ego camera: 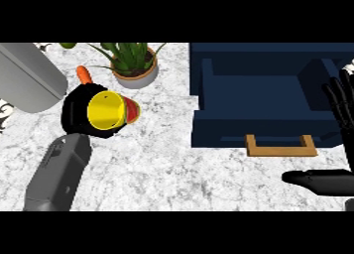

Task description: Pick up the cup, place it into the drawer and close the drawer

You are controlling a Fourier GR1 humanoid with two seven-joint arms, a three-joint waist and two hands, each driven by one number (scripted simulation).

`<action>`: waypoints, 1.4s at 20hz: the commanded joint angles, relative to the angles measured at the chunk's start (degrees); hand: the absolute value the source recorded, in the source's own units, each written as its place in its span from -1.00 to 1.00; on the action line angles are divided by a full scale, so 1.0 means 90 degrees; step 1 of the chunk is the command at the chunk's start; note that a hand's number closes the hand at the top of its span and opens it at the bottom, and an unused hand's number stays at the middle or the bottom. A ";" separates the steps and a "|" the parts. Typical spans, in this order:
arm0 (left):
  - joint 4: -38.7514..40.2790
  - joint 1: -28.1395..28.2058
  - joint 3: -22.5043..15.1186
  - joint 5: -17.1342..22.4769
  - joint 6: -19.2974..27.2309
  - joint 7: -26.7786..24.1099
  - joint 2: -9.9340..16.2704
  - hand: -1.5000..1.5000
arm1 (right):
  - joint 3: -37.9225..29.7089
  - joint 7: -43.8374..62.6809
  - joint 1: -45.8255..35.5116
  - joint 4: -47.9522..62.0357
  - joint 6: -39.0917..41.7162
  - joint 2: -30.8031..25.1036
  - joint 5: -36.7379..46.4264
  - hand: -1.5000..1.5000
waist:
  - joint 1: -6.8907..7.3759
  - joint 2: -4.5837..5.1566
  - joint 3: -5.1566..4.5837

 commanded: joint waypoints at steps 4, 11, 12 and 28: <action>-0.1709 -0.0402 -0.0571 -0.0041 0.0716 0.1244 -0.0482 1.00 | 0.0057 -0.0340 0.0105 0.0208 -0.0033 0.0121 0.0173 -1.00 | 0.0005 0.0013 0.0001; -0.2232 -0.1464 -0.1268 -0.0193 0.1841 0.2636 -0.0805 1.00 | -0.0328 -0.0246 0.0387 0.0006 0.0291 -0.0156 -0.0269 -1.00 | -0.0091 0.0023 -0.0001; -0.2456 -0.1614 -0.1628 -0.0005 0.2117 0.3027 -0.0807 1.00 | -0.0131 -0.0430 0.0035 0.0427 0.0082 0.0005 0.0051 -1.00 | -0.0051 0.0020 0.0000; -0.0049 -0.3742 -0.3077 0.1420 0.4007 0.3295 -0.0813 1.00 | 0.0009 -0.0427 0.0045 0.0205 0.0214 0.0032 0.0049 -1.00 | -0.0337 0.0089 -0.0002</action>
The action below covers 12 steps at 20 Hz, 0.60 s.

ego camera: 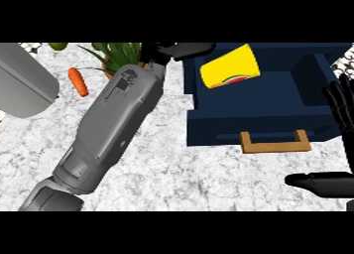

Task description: Pick up the cup, place it into the drawer and close the drawer

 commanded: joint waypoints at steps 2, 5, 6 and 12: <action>0.1227 -0.0832 -0.0362 0.0602 0.0341 -0.0201 -0.0003 1.00 | 0.0169 0.0170 -0.0187 -0.0016 0.0019 -0.0031 0.0126 -1.00 | -0.0129 0.0041 0.0000; 0.1516 -0.0694 -0.0674 0.0856 0.0435 -0.0345 -0.0003 1.00 | -0.0094 0.0224 -0.0279 -0.0032 0.0060 -0.0142 -0.0129 -1.00 | -0.0096 0.0025 -0.0001; 0.1540 -0.0783 -0.0881 0.0835 0.0457 -0.0370 -0.0003 1.00 | 0.0158 0.0229 -0.0240 -0.0109 -0.0091 0.0041 0.0128 -1.00 | -0.0079 0.0021 -0.0001; 0.1619 -0.0662 -0.1894 0.1689 0.0823 -0.0500 -0.0003 1.00 | -0.0161 0.0298 -0.0386 0.0139 0.0136 -0.0210 -0.0227 -1.00 | -0.0190 0.0033 0.0001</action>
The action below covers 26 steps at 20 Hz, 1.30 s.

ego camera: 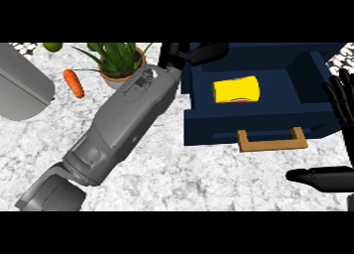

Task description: Pick up the cup, place it into the drawer and close the drawer

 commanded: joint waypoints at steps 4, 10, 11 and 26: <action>0.0597 -0.0260 -0.0994 0.0424 0.0497 0.0192 0.0000 1.00 | 0.0159 0.0160 -0.0178 -0.0036 0.0052 -0.0032 0.0053 -1.00 | -0.0111 0.0033 0.0001; 0.0610 -0.0190 -0.1848 0.0574 0.0422 0.0584 0.0000 -1.00 | 0.0118 0.0082 -0.0103 0.0046 0.0052 0.0029 0.0006 -1.00 | -0.0171 0.0044 0.0002; 0.0550 -0.0014 -0.2014 0.0634 0.0483 0.0519 0.0000 -1.00 | -0.0126 -0.0165 -0.0246 0.0346 0.0253 -0.0164 -0.0207 -1.00 | -0.0191 0.0059 0.0005; 0.0055 0.0008 -0.2135 0.1213 0.1091 -0.0368 -0.0001 -1.00 | -0.0101 0.0379 -0.0207 -0.0081 0.0873 -0.0149 -0.1459 1.00 | -0.0010 -0.0001 -0.0002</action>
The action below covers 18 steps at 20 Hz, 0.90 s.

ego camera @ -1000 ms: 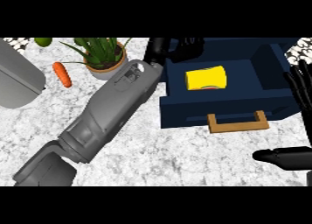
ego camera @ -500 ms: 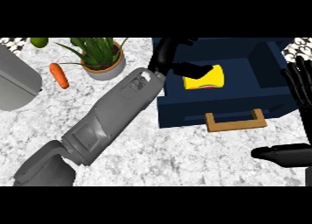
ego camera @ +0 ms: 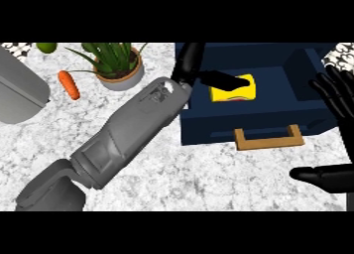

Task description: Pick up the cup, place it into the drawer and close the drawer

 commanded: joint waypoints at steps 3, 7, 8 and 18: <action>-0.0446 0.0070 0.0250 0.0348 0.0028 -0.0350 0.0000 -1.00 | -0.0135 0.0290 0.0091 -0.0242 0.0530 -0.0414 -0.0547 1.00 | 0.0237 -0.0063 -0.0003; -0.0332 -0.0330 0.0614 0.0327 0.0051 -0.0095 0.0135 -1.00 | 0.0167 -0.0111 0.0719 -0.0786 0.0963 -0.0782 0.0358 1.00 | 0.0316 -0.0103 -0.0005; -0.0646 -0.0150 0.0559 0.0311 0.0240 0.0118 0.0155 -1.00 | 0.0265 -0.0059 0.0824 -0.0832 0.0999 -0.0806 0.0513 1.00 | 0.0429 -0.0141 -0.0006; -0.2109 0.0998 0.0924 0.0226 -0.0163 0.0521 0.1288 -1.00 | 0.0654 0.0393 0.0619 -0.0866 0.0643 -0.0919 0.2065 1.00 | 0.0597 -0.0126 -0.0008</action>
